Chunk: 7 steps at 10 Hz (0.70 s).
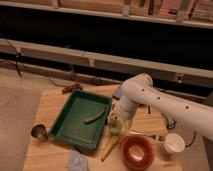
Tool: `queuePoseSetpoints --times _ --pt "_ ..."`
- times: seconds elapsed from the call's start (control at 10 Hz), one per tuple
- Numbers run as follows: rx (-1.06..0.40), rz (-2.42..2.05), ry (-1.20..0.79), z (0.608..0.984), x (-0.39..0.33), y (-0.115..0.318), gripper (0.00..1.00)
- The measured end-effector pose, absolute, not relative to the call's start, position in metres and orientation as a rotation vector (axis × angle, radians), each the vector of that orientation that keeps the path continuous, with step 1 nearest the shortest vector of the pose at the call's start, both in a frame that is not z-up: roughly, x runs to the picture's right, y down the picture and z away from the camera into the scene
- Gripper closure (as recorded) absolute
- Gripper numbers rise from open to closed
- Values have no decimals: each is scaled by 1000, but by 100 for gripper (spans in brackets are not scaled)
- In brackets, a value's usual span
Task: Place banana in paper cup
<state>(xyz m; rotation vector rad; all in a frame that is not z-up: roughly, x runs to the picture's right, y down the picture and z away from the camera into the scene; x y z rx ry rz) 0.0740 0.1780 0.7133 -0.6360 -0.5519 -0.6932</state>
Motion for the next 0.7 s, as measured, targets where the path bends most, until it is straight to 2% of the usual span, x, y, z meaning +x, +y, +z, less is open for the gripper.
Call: queuePoseSetpoints --times 0.7 --pt "-661 -698 -554 715 65 180 35"
